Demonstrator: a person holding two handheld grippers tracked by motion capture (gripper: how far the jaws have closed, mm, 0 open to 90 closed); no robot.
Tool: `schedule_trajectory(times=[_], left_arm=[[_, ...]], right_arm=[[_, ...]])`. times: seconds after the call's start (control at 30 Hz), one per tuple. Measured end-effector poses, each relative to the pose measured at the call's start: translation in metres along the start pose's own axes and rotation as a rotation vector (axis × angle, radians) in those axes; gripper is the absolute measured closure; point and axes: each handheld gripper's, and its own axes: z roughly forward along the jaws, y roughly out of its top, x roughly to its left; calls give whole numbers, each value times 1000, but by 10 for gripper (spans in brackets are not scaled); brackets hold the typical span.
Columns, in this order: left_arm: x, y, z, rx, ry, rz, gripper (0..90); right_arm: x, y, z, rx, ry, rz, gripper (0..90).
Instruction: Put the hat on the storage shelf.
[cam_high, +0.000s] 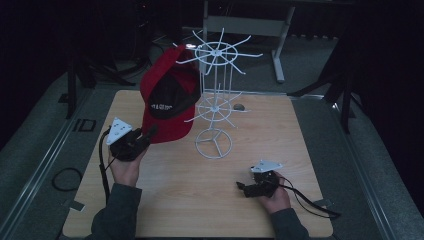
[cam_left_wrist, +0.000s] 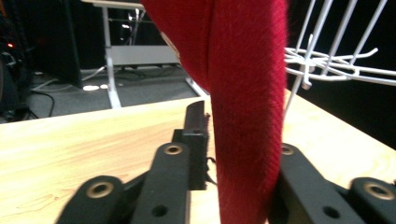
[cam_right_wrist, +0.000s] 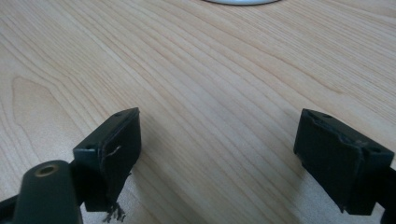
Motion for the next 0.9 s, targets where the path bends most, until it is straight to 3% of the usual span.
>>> schedule_trajectory(times=[0.1, 0.3, 0.5, 0.73, 0.9], left_arm=[[0, -1, 2, 14, -1, 4, 676], [3, -4, 7, 60, -17, -26, 529], [8, -8, 9, 104, 28, -48, 420], [11, -11, 10, 144, 37, -48, 309], [12, -15, 11, 158, 33, -51, 288]], right_arm=[[0, 0, 0, 0, -1, 0, 147], [0, 0, 0, -2, -1, -3, 147], [0, 0, 0, -1, -1, -2, 147], [0, 0, 0, 0, -2, -3, 147], [0, 0, 0, -1, -1, -5, 147]])
